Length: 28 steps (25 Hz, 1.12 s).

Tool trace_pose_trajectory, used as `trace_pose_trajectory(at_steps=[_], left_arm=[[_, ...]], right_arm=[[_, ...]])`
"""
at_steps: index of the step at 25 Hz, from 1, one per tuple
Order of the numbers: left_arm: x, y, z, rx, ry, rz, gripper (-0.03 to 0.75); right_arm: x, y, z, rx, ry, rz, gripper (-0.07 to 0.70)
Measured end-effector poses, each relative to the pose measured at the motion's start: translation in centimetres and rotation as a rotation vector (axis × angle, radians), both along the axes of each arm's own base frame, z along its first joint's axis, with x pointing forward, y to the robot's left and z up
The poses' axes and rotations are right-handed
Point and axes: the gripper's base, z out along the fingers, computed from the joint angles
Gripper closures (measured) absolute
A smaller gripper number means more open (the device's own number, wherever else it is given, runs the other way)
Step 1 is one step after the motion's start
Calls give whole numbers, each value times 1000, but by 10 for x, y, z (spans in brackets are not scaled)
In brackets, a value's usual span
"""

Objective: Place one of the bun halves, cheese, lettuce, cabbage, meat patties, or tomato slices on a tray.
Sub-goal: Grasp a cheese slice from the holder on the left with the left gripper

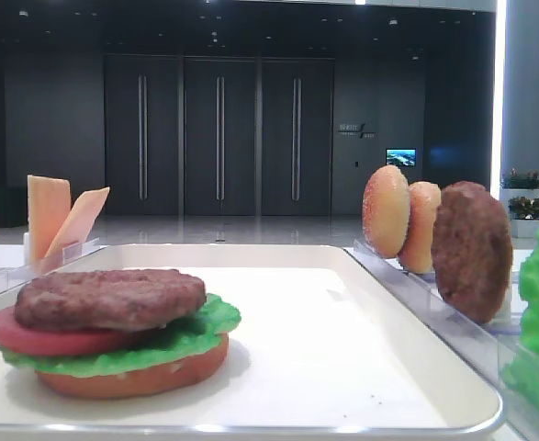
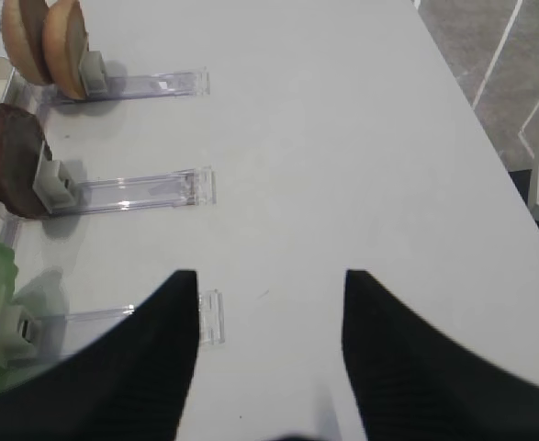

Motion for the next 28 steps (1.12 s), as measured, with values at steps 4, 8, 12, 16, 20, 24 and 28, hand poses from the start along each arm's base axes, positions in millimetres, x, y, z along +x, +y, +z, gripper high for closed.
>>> trace_pose_trajectory(at_steps=[4,8,12,16,20,24,28], left_arm=[[0,0,0,0,0,0,433],[0,0,0,0,0,0,433],[0,0,0,0,0,0,433],[0,0,0,0,0,0,433],[0,1,0,6,0,4,433],[0,1,0,10,0,6,433],[0,1,0,10,0,9,433]], right_arm=[[0,0,0,0,0,0,287],[0,0,0,0,0,0,287],[0,0,0,0,0,0,287],[0,0,0,0,0,0,287],[0,0,0,0,0,0,287],[0,0,0,0,0,0,287],[0,0,0,-1,0,0,287]])
